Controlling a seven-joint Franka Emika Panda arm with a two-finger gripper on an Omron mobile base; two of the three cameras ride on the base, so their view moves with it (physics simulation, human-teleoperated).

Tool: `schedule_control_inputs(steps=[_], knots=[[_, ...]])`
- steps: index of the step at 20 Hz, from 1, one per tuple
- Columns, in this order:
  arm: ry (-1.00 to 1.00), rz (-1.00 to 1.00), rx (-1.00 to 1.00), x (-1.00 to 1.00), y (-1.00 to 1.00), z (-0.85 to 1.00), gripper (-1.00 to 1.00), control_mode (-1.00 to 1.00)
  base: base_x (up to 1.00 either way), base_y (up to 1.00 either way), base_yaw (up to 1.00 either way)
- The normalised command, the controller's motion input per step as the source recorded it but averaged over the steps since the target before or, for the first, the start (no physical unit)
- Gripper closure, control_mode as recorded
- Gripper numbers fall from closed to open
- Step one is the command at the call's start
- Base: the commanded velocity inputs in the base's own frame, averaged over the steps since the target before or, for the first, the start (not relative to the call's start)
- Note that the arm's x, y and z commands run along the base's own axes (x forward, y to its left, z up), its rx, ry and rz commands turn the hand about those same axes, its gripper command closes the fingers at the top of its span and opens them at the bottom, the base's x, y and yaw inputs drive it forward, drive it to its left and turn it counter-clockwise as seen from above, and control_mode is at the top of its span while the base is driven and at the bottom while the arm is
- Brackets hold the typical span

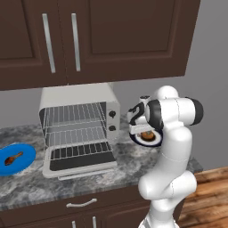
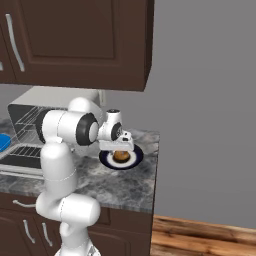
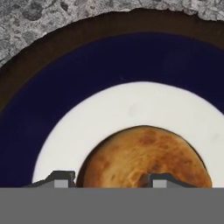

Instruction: Open the toaster oven door. Place the bread on the bottom rack in the toaster oven and place the chicken drumstick on the top rack.

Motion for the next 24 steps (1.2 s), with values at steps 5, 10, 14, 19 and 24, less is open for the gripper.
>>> schedule_control_inputs(steps=[5, 10, 14, 19, 24], knots=[[0.0, -0.02, 0.0, -0.38, 0.0, -0.68, 1.0, -1.0, 0.0, 0.0, 0.0], [0.01, -0.01, 0.0, -0.4, 0.0, -0.63, 1.0, -1.0, 0.0, 0.0, 0.0], [0.0, 0.0, 0.07, -0.44, 0.02, -0.17, 1.0, -1.0, 0.0, 0.0, 0.0], [0.0, 0.0, 0.17, -0.4, 0.09, 0.04, 1.0, -1.0, 0.0, 0.0, 0.0], [0.0, 0.0, 0.08, -0.22, 0.13, 0.17, 1.0, -1.0, 0.0, 0.0, 0.0]])
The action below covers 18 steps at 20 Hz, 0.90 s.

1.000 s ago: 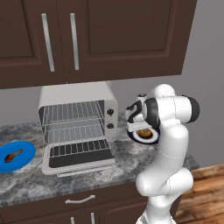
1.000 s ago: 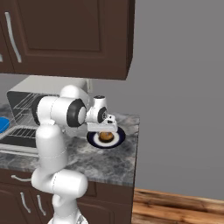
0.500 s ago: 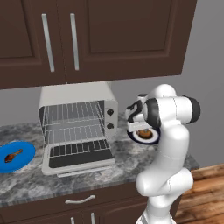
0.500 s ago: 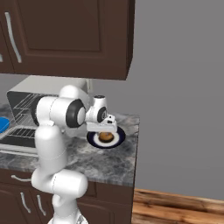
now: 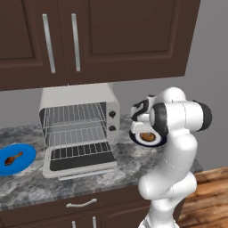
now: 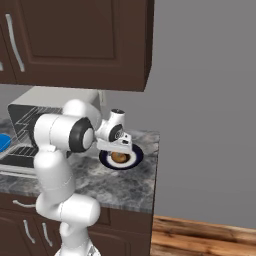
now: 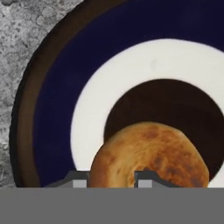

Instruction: Open the toaster oven door. Place the bread on the bottom rack in the toaster oven and place the chicken drumstick on the top rack.

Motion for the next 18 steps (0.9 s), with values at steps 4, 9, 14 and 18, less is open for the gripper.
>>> schedule_control_inputs(steps=[4, 9, 14, 18], knots=[[0.0, 0.0, 0.0, -0.16, 0.12, 0.29, 1.0, -1.0, 0.0, 0.0, 0.0], [0.0, 0.0, 0.0, -0.24, 0.03, 0.43, 1.0, -1.0, 0.0, 0.0, 0.0], [0.0, 0.0, 0.0, -0.38, 0.13, 0.36, 1.0, -1.0, 0.0, 0.0, 0.0], [0.0, 0.0, 0.0, -0.43, 0.24, 0.29, 1.0, -1.0, 0.0, 0.0, 0.0]])
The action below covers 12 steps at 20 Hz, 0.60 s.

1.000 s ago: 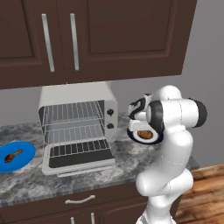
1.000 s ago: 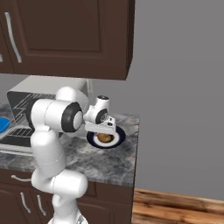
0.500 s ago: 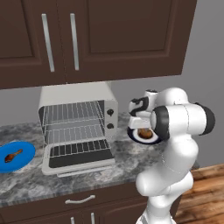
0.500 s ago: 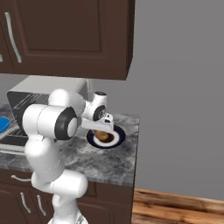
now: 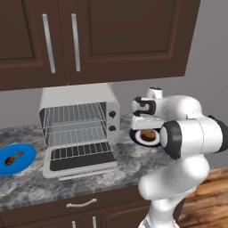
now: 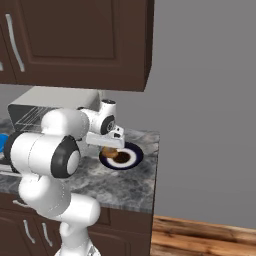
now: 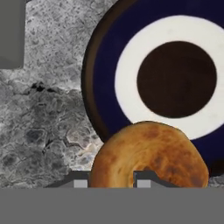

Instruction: Open the toaster oven door. Place the bread on the bottom rack in the toaster oven and place the chicken drumstick on the top rack.

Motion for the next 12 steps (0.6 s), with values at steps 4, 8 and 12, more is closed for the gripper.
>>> schedule_control_inputs(steps=[4, 8, 12], knots=[[0.0, 0.0, -0.03, -0.41, 0.37, 0.28, 1.0, -1.0, 0.0, 0.0, 0.0], [0.0, 0.0, 0.0, -0.43, 0.35, 0.28, 1.0, -1.0, 0.0, 0.0, 0.0], [0.0, 0.0, 0.0, -0.4, 0.43, 0.26, 1.0, -1.0, 0.0, 0.0, 0.0]])
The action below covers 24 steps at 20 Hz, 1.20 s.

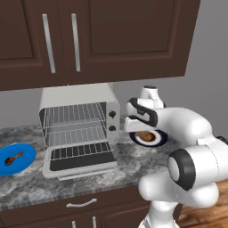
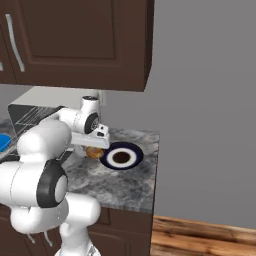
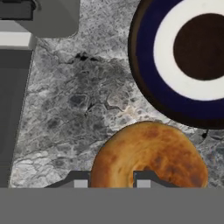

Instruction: Open the toaster oven door. Place the bread on the bottom rack in the toaster oven and place the chicken drumstick on the top rack.

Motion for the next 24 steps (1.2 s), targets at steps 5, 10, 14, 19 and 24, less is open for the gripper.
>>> schedule_control_inputs(steps=[5, 10, 14, 19, 24], knots=[[0.0, 0.01, -0.03, -0.3, 0.56, 0.2, 1.0, -1.0, 0.0, 0.0, 0.0], [0.0, 0.0, -0.06, -0.04, 0.7, 0.04, 1.0, -1.0, 0.0, 0.0, 0.0], [-0.02, 0.0, -0.06, 0.01, 0.67, 0.16, 1.0, -1.0, 0.0, 0.0, 0.0], [0.0, 0.0, -0.05, 0.06, 0.66, 0.11, 1.0, -1.0, 0.0, 0.0, 0.0], [-0.04, 0.0, 0.0, 0.07, 0.6, -0.02, 1.0, -1.0, 0.0, 0.0, 0.0]])
